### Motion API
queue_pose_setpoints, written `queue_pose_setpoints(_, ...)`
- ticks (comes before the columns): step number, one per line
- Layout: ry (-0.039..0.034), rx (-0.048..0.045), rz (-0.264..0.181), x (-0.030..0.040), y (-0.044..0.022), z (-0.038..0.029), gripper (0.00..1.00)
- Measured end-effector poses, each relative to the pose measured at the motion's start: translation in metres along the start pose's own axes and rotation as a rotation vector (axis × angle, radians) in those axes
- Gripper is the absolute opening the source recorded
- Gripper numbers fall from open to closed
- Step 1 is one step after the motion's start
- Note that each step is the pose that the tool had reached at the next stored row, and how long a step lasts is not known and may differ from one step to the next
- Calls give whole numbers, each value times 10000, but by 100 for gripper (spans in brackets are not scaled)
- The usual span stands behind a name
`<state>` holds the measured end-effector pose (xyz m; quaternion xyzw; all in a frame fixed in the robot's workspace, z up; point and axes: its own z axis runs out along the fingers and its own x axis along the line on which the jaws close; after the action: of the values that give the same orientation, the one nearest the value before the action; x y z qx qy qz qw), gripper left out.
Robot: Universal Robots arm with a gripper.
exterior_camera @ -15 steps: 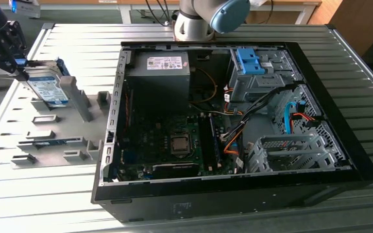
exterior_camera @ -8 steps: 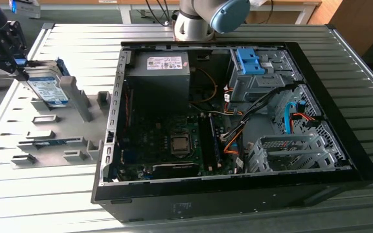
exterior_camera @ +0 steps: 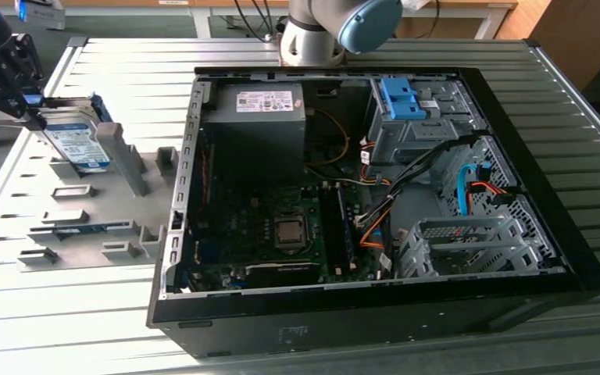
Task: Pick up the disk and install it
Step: 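Pick up the disk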
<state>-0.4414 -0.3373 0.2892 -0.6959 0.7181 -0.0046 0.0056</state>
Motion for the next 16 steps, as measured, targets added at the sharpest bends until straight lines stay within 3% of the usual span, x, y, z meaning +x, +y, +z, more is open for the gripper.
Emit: queue_pose_setpoints(16, 3, 0, 0, 0, -1, -44, 37)
